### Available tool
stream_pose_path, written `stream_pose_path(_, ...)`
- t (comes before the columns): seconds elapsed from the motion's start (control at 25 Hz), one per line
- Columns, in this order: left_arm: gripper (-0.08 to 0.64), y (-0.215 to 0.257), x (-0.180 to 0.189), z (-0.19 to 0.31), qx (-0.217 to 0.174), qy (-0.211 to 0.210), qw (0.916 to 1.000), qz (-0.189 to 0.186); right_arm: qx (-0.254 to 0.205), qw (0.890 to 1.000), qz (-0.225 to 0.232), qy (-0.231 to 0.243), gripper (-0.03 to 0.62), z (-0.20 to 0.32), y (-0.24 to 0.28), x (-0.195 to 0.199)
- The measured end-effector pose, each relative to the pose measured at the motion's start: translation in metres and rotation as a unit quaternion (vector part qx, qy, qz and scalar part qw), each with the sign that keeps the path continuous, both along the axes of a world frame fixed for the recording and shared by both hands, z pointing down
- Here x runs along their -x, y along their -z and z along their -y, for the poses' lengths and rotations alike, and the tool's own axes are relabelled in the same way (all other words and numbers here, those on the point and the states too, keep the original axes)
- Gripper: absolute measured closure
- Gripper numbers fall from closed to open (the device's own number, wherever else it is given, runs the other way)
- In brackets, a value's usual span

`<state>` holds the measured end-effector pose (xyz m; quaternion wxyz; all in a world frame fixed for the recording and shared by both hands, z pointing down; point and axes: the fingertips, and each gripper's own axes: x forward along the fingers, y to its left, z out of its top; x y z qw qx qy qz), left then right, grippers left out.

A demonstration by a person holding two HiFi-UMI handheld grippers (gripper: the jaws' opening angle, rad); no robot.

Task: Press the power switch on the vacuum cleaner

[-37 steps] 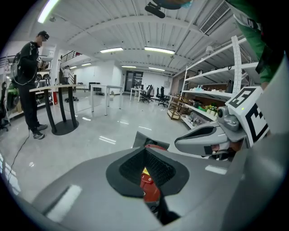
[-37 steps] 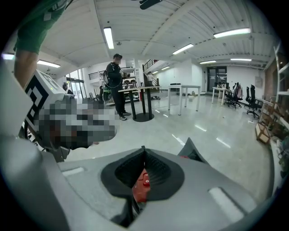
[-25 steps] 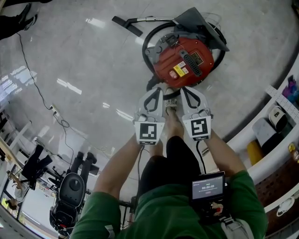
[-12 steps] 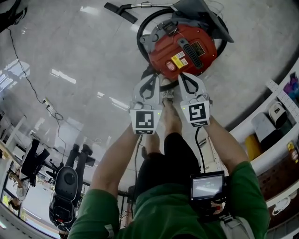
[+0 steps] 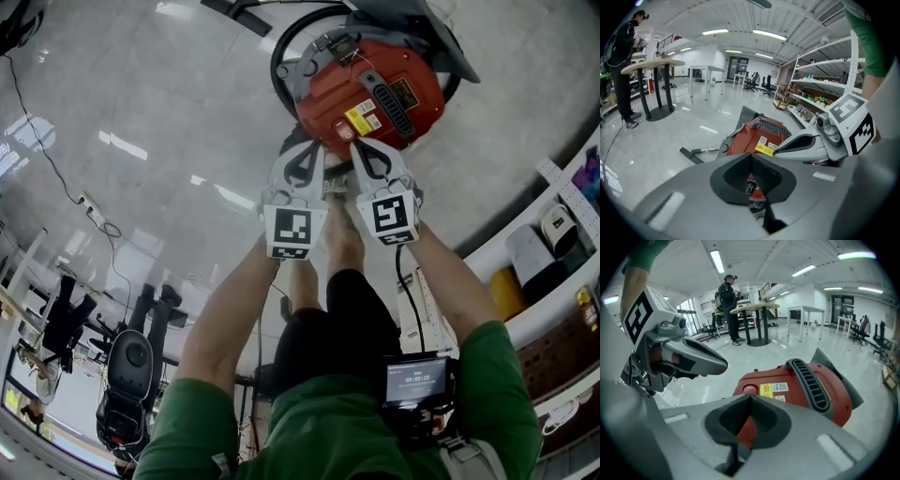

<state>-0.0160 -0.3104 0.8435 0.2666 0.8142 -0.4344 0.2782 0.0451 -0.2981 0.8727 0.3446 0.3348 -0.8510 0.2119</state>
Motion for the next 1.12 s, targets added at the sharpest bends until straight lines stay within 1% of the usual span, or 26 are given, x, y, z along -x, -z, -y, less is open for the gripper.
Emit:
stream_pose_path(0.24,0.552,-0.007,-0.001,0.002,0.008,0.0,1.0,0.002,0.004,1.0,0.003,0.002,0.589,-0.002,-0.003,0.001)
stream_pose_path(0.68,0.554,-0.015,-0.009,0.008,0.013,-0.016,0.9998,0.005,0.009,1.0,0.012,-0.005,0.589,-0.001,-0.003,0.002)
stream_pose_path(0.8,0.554,-0.018,-0.009,0.008,0.017,-0.017,0.9997,0.008,0.02,1.0,0.003,-0.004,0.588,-0.002,-0.005,0.001)
stream_pose_path(0.92,0.554,-0.021,-0.01,0.009,0.02,-0.017,0.9996,0.009,0.043,0.999,-0.021,-0.005,0.588,-0.006,-0.013,-0.004)
stream_pose_path(1.12,0.552,-0.025,-0.009,0.009,0.025,-0.019,0.9995,0.009,0.044,0.999,-0.026,-0.005,0.588,-0.004,-0.014,-0.002)
